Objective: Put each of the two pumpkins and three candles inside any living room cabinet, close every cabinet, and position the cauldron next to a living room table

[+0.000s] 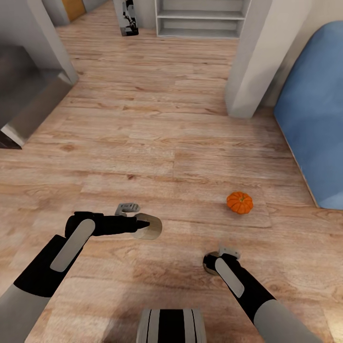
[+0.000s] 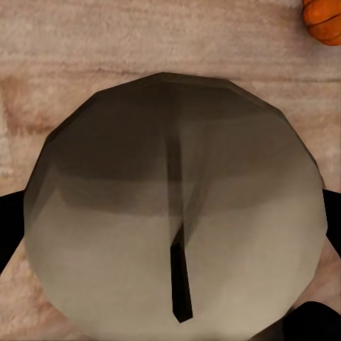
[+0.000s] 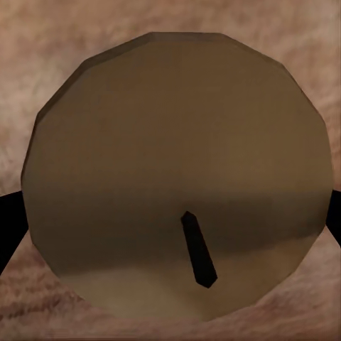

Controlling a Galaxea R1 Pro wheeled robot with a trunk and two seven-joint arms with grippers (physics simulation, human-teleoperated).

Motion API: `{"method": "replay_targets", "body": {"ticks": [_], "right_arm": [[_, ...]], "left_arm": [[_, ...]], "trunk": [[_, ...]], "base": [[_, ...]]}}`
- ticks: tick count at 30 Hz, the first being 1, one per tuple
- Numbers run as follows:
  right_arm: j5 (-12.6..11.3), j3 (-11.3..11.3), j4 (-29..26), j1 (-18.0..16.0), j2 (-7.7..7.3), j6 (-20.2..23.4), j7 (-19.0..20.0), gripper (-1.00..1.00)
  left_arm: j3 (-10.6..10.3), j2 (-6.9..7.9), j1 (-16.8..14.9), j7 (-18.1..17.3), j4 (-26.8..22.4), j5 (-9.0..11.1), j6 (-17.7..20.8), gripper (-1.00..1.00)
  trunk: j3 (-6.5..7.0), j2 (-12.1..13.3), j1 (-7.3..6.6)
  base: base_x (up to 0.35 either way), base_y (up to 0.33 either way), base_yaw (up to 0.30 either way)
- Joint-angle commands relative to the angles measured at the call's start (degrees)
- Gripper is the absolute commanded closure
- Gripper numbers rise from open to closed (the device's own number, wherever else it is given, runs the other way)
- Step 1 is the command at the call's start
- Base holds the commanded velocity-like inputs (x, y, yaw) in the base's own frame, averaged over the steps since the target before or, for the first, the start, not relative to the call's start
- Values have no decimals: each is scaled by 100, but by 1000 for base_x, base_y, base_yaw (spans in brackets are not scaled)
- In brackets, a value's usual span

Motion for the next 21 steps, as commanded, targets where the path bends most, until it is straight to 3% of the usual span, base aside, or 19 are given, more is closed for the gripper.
{"method": "replay_targets", "body": {"ticks": [1,17,18,21], "right_arm": [[-78,28,-8,-1,-10,4,-54,-100],[-79,28,-6,-1,-2,-14,-54,-100],[-79,28,-6,-1,-2,-14,-54,100],[-79,28,-6,-1,-1,-14,-54,100]], "left_arm": [[-9,4,-5,56,-6,70,9,100],[-18,4,-5,61,-6,70,9,100],[-18,4,-5,60,-6,70,9,100],[-19,4,-5,63,-6,70,9,100]], "trunk": [[-5,-1,0],[-5,-1,0],[-5,-1,0],[-5,-1,0]], "base": [[0,0,0],[0,0,0],[0,0,0],[0,0,0]]}}
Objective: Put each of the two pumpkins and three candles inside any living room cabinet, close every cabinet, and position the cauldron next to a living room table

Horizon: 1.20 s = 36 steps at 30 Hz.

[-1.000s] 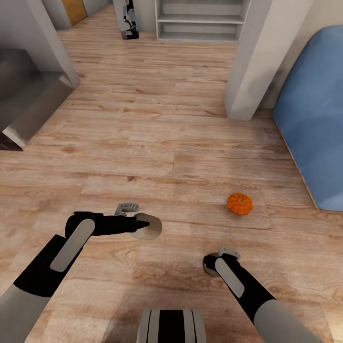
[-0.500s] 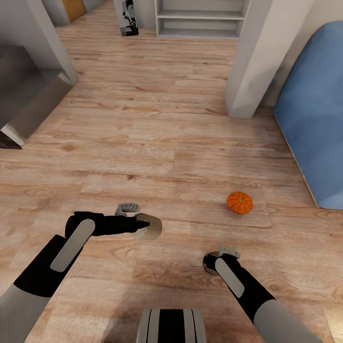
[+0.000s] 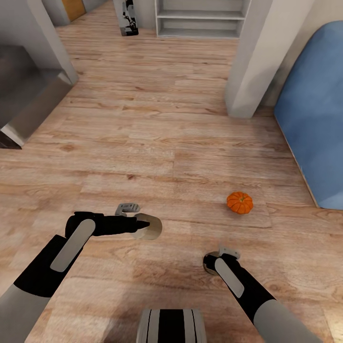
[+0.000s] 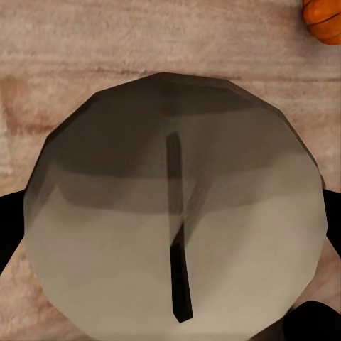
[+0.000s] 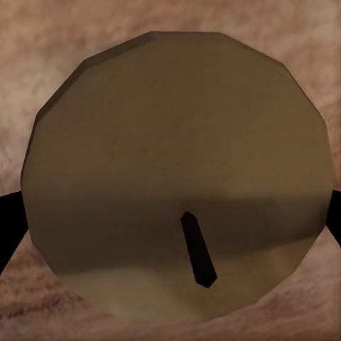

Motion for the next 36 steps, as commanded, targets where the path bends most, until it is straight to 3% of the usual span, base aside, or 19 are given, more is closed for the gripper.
{"method": "replay_targets", "body": {"ticks": [1,27,36], "right_arm": [[-91,31,-10,-3,-10,-9,-50,100],[-91,30,-10,-3,-8,-9,-49,100],[-88,23,-14,-3,-8,-9,-46,100]], "left_arm": [[-8,4,-5,57,-5,65,8,100],[24,-13,-5,59,5,56,8,100],[23,-40,-5,94,41,1,8,100]], "trunk": [[-4,-2,0],[-4,-2,0],[195,10,-24]], "base": [[0,0,0],[0,0,0],[0,0,0]]}}
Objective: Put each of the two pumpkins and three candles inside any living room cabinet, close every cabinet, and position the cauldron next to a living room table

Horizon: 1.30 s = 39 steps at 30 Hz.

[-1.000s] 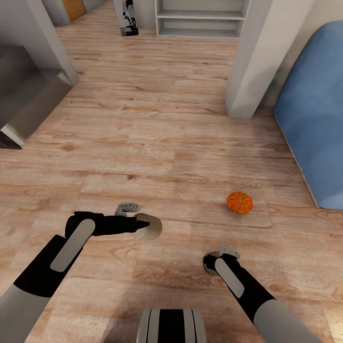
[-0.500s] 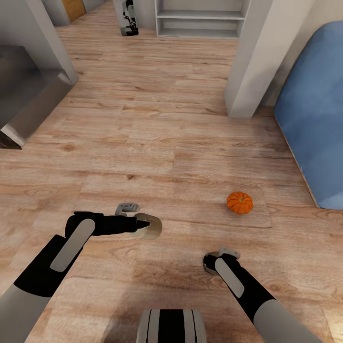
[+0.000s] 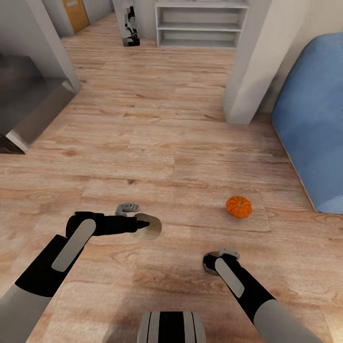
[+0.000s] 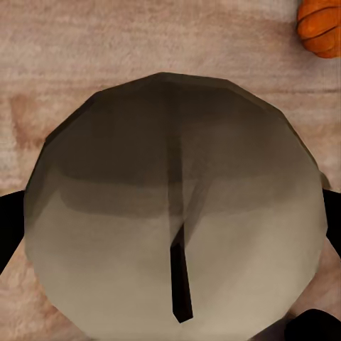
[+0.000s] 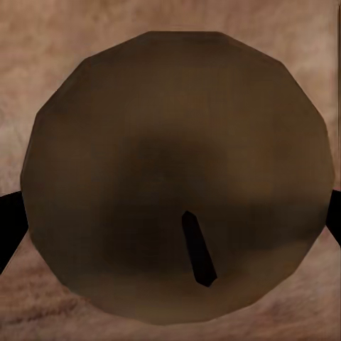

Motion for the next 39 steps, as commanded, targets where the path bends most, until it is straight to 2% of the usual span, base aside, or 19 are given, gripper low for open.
{"method": "replay_targets", "body": {"ticks": [1,6,9,10,11,13,15,17,19,21,25,27,30,34,39], "right_arm": [[-55,28,-10,-4,-8,6,-50,100],[-52,27,-13,-15,-8,6,-47,100],[-54,27,-18,-56,-8,12,-47,100],[-56,24,-20,-93,0,33,-47,100],[-57,22,-20,-107,4,42,-47,100],[-65,20,-27,-192,19,72,-48,100],[-71,21,-25,-247,33,86,-53,100],[-77,24,-29,-316,43,104,-76,100],[-80,25,-30,-333,44,110,-81,100],[-83,25,-38,-351,42,116,-85,100],[-81,32,-72,-361,51,116,-89,100],[-82,34,-78,-359,52,118,-88,100],[-83,35,-86,-361,53,119,-84,100],[-79,40,-91,-362,55,118,-82,100],[-78,43,-98,-361,61,114,-82,100]], "left_arm": [[-11,3,-4,61,0,61,9,100],[-10,-11,-4,105,25,63,9,100],[1,-17,-4,271,32,70,9,100],[5,-19,-4,534,37,72,9,100],[6,-19,-4,653,39,73,9,100],[15,-23,-4,1371,56,80,9,100],[21,-26,-7,1752,112,86,9,100],[25,-33,-15,2315,461,111,9,100],[23,-46,-29,2463,757,125,9,100],[20,-131,-97,2643,1344,122,9,100],[8,-221,-168,2722,2024,91,9,100],[5,-235,-182,2733,2163,87,9,100],[-1,-255,-191,2748,2247,80,9,100],[-18,-384,-196,2773,2292,75,9,100],[-18,-425,-194,2773,2302,75,9,100]], "trunk": [[19,0,-3],[130,7,-16],[196,11,-24],[218,12,-26],[240,13,-29],[285,16,-34],[329,19,-39],[373,21,-44],[418,24,-49],[462,27,-55],[550,32,-65],[595,35,-70],[661,39,-78],[750,44,-88],[861,51,-101]], "base": [[0,0,0],[0,0,0],[0,0,0],[0,0,0],[0,0,0],[0,0,0],[0,0,0],[0,0,0],[0,0,0],[0,0,0],[0,0,0],[0,0,0],[0,0,0],[0,0,0],[0,0,0]]}}
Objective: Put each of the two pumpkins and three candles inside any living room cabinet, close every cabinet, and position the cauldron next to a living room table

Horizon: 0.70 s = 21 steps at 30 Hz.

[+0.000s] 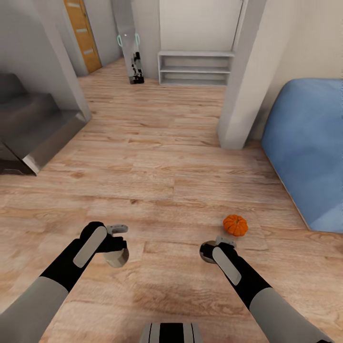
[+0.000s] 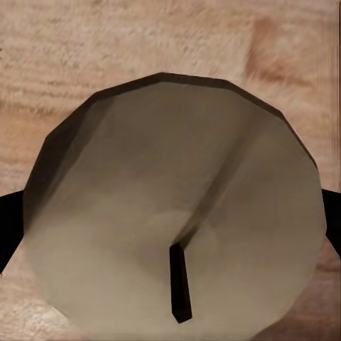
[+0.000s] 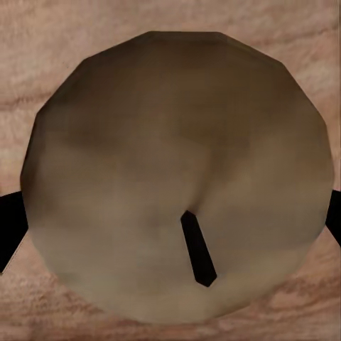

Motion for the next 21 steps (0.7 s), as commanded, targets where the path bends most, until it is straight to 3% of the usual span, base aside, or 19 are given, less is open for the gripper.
{"method": "replay_targets", "body": {"ticks": [1,12,21], "right_arm": [[-61,27,-7,-5,-7,8,-52,100],[-60,28,-14,-6,-9,3,-44,100],[-65,28,-58,-5,-2,3,-35,100]], "left_arm": [[-17,0,-2,54,-6,60,6,100],[19,5,4,38,-17,60,6,100],[23,5,17,59,-59,60,6,100]], "trunk": [[18,0,-3],[280,15,-31],[510,27,-55]], "base": [[0,0,0],[0,0,13],[0,0,219]]}}
